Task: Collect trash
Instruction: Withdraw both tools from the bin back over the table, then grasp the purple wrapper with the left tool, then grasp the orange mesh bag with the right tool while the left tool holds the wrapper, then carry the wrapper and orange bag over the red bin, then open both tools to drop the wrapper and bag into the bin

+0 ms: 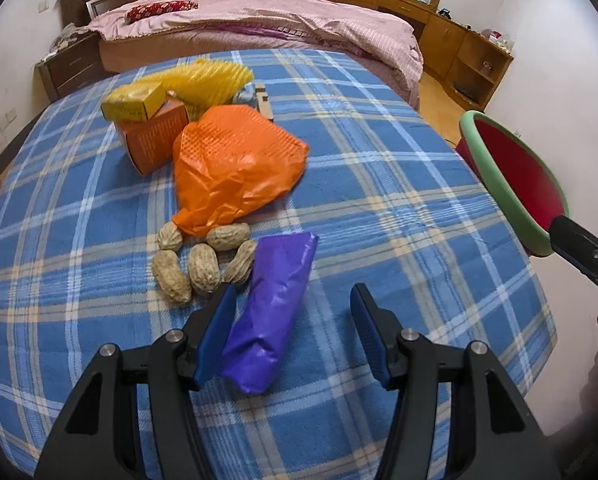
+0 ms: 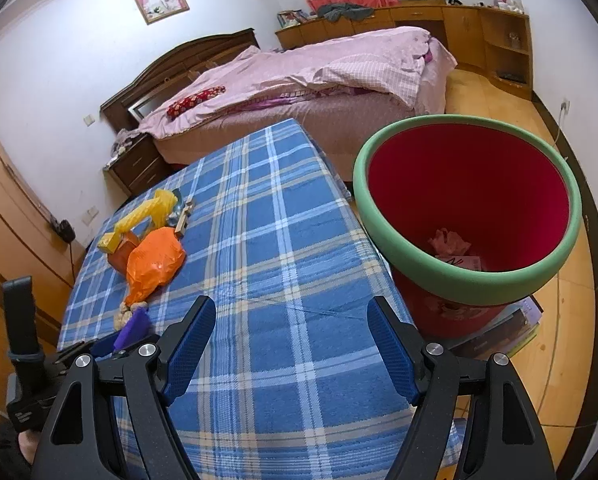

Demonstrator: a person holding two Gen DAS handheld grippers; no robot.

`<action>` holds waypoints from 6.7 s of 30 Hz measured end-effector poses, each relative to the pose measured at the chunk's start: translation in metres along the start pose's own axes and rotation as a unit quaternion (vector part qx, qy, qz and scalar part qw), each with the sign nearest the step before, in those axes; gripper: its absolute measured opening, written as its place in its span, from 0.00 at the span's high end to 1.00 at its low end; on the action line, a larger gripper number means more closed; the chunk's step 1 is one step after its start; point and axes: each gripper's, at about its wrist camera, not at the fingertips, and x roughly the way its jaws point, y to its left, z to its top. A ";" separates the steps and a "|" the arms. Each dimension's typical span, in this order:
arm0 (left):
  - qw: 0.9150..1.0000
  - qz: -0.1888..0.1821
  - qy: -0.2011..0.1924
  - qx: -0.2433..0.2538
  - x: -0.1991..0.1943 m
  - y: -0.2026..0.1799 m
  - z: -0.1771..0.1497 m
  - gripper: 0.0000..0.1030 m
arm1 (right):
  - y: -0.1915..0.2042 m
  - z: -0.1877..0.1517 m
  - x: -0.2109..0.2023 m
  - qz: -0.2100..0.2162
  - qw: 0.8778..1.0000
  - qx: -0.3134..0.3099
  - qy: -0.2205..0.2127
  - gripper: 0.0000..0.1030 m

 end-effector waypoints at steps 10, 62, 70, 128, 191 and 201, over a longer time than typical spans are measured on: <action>0.999 0.017 -0.027 0.026 0.003 -0.007 -0.001 0.64 | -0.001 0.001 0.009 -0.004 1.000 0.003 0.009 0.23; 0.981 0.041 -0.097 -0.163 -0.040 0.152 0.013 0.81 | 0.158 0.015 0.117 0.069 0.984 -0.136 0.090 0.23; 0.979 0.038 -0.092 -0.177 -0.033 0.165 0.011 0.81 | 0.182 0.011 0.155 0.046 0.979 -0.162 0.110 0.23; 0.988 -0.073 -0.105 -0.088 -0.081 0.049 0.034 0.81 | 0.068 0.041 -0.024 0.061 0.991 -0.046 -0.108 0.96; 0.976 -0.160 -0.025 0.143 0.072 -0.254 0.119 0.62 | -0.172 0.069 -0.008 -0.059 0.989 0.111 -0.084 0.88; 0.979 -0.154 -0.023 0.132 0.065 -0.242 0.119 0.61 | -0.169 0.067 -0.012 -0.051 0.987 0.122 -0.090 0.73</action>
